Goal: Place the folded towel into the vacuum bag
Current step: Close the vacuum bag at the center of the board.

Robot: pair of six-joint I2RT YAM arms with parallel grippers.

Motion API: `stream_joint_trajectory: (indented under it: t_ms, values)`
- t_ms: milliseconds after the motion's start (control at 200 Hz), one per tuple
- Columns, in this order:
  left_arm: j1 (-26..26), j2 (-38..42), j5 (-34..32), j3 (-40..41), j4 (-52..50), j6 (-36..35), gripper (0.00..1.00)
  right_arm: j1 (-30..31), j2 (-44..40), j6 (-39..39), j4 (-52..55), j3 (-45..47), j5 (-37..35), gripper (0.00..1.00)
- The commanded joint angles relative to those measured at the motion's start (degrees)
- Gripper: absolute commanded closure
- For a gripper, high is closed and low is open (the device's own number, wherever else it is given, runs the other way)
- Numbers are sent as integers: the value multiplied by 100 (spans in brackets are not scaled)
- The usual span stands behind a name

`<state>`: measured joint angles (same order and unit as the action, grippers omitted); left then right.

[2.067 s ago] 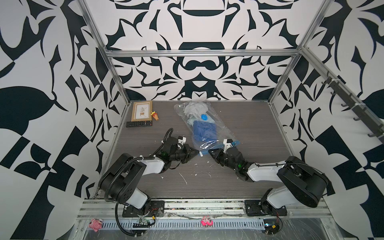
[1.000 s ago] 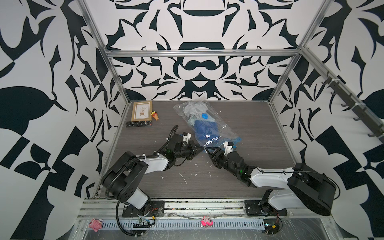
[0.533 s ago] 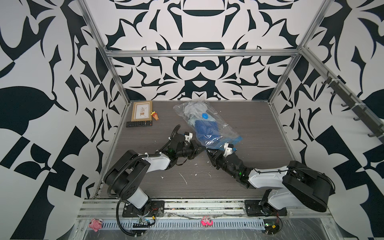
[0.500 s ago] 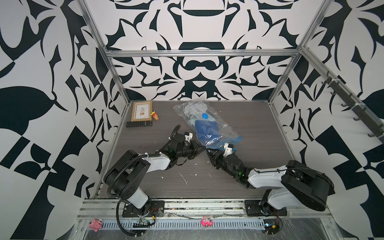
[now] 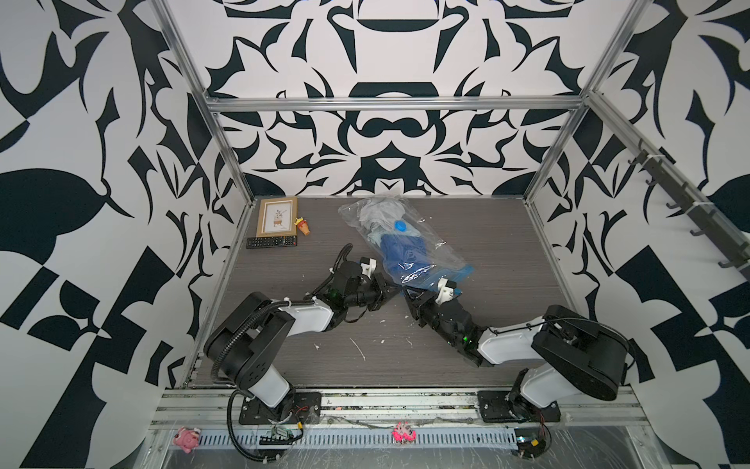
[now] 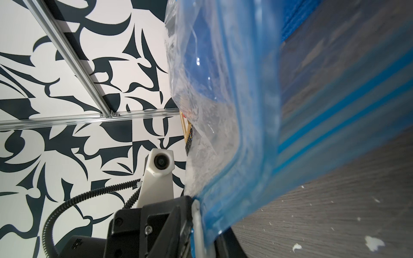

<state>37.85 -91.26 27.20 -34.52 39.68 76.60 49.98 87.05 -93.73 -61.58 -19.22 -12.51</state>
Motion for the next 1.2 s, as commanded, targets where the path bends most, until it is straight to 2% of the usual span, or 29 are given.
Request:
stream_joint_trajectory:
  t_ms: [0,135,395,580,745,1025,1195]
  values:
    - [10,-83,31,-150,171,40,100,-84,-72,-15,-294,-253,-41,75]
    - [8,-155,56,-149,258,87,100,-115,-56,-38,-292,-284,-58,81]
    - [12,-178,61,-103,342,116,100,-154,-12,-57,-238,-275,-144,82]
    - [-4,-168,51,-48,422,140,100,-212,16,-88,-103,-274,-272,100]
    - [-21,-157,72,-81,418,105,100,-216,-152,-176,403,-209,-621,100]
    - [-48,-48,75,-22,400,58,100,-286,-638,-417,2162,-260,-1253,100]
    - [-79,-7,84,25,400,65,100,-396,-600,-379,2456,-275,-1403,100]
